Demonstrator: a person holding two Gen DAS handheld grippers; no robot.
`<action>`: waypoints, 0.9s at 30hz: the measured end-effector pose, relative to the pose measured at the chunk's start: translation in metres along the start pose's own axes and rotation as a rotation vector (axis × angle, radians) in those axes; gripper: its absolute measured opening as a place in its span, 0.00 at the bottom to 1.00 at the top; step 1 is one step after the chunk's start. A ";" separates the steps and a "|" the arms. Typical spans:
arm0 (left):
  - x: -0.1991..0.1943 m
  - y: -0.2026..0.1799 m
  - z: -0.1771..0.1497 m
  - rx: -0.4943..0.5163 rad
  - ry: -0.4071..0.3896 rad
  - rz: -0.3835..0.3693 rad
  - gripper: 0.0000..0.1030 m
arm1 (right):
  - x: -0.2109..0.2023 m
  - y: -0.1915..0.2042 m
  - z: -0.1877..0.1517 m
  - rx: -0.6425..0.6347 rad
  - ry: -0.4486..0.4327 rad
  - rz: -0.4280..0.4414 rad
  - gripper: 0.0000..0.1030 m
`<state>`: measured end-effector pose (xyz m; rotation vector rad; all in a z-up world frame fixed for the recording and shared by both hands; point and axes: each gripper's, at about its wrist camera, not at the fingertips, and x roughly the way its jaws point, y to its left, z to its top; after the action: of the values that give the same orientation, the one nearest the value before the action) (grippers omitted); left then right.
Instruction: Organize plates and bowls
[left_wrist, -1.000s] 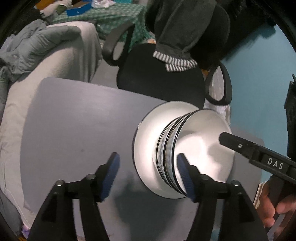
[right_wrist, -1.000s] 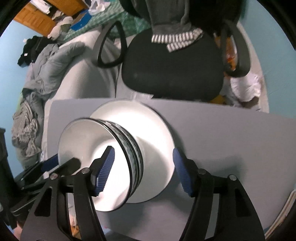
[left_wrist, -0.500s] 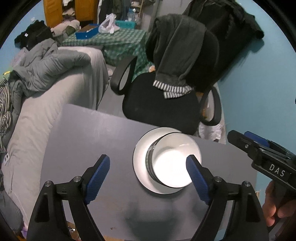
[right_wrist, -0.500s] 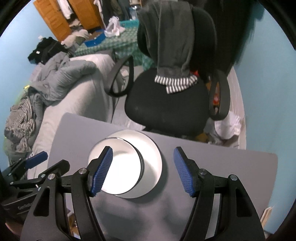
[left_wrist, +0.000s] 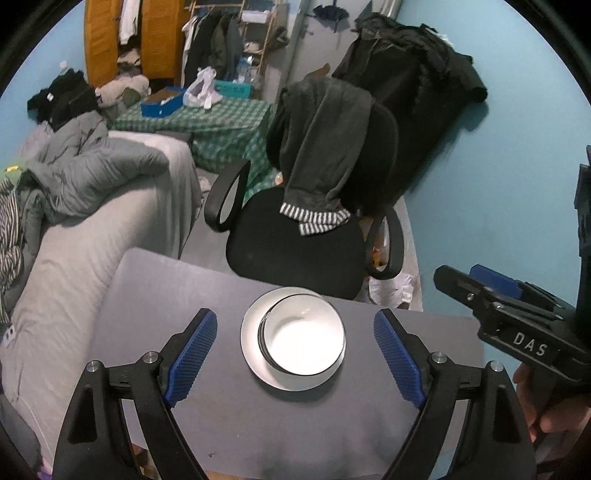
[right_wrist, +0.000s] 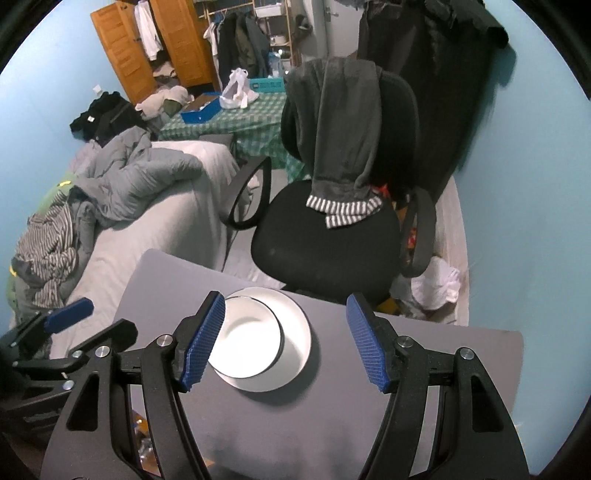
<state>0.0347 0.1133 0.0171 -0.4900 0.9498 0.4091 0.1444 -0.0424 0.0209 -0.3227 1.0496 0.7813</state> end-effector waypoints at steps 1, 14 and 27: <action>-0.004 -0.003 0.001 0.007 -0.008 0.001 0.86 | -0.004 -0.001 0.000 0.003 -0.007 0.001 0.66; -0.042 -0.024 0.002 0.072 -0.074 0.018 0.89 | -0.046 -0.006 -0.007 0.031 -0.058 0.005 0.66; -0.058 -0.028 0.000 0.065 -0.108 0.029 0.89 | -0.058 -0.010 -0.014 0.037 -0.063 -0.009 0.66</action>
<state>0.0195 0.0831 0.0724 -0.3918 0.8632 0.4254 0.1274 -0.0821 0.0636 -0.2698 1.0014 0.7585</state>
